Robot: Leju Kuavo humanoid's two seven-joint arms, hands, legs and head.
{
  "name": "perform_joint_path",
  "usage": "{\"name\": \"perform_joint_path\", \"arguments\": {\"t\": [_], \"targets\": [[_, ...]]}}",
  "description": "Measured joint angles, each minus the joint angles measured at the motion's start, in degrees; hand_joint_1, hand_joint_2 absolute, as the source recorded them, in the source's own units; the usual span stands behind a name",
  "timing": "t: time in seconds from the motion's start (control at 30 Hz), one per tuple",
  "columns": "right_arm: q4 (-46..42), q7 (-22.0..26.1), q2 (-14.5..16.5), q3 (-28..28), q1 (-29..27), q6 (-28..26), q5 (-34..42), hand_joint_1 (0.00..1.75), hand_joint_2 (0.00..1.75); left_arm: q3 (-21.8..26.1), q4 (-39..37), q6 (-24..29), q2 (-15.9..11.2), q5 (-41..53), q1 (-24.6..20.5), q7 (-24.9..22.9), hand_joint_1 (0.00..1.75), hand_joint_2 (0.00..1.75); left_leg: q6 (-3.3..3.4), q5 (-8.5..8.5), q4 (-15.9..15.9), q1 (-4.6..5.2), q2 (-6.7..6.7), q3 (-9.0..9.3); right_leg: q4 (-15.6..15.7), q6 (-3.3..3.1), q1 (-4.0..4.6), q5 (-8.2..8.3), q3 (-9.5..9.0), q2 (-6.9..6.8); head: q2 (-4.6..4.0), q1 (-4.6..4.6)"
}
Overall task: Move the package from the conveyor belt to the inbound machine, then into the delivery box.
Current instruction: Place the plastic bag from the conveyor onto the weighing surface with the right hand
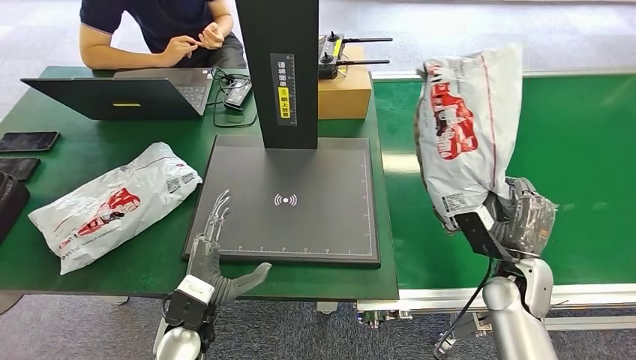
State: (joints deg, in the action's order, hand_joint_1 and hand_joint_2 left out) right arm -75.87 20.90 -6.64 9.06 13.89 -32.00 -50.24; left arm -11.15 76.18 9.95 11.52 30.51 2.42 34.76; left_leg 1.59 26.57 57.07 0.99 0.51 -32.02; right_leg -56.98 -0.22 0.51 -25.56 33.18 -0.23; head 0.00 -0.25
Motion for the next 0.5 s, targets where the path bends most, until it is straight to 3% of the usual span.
{"name": "perform_joint_path", "arguments": {"t": [0.1, 0.27, 0.5], "targets": [[-2.75, 0.52, 0.21, -4.53, -0.2, 0.65, -2.55, 1.31, 1.75, 0.12, -0.01, 0.09, 0.0, -0.31, -0.1, 0.49, 0.0, 1.75, 0.0, 0.0, 0.0, 0.0, 0.0, 0.0, 0.0, 0.0, 0.0, 0.0, -0.01, 0.0, 0.0, 0.01], [-4.66, 0.74, 0.77, -12.51, -0.11, 2.68, -6.11, 1.08, 1.75, 0.3, -0.01, 0.13, 0.0, -0.33, -0.46, 0.69, 0.0, 1.75, -0.02, -0.02, 0.0, 0.0, -0.01, -0.01, -0.01, 0.0, 0.0, 0.0, -0.01, -0.01, 0.0, 0.01], [-1.88, 1.04, 1.07, -21.63, 2.44, 5.75, -10.01, 1.28, 1.75, 0.35, -0.35, 0.16, 0.0, -0.31, -0.78, 0.86, 0.0, 1.75, -0.02, -0.02, 0.0, 0.0, -0.05, -0.02, -0.01, 0.02, 0.0, -0.01, 0.0, -0.05, 0.0, 0.01]]}}
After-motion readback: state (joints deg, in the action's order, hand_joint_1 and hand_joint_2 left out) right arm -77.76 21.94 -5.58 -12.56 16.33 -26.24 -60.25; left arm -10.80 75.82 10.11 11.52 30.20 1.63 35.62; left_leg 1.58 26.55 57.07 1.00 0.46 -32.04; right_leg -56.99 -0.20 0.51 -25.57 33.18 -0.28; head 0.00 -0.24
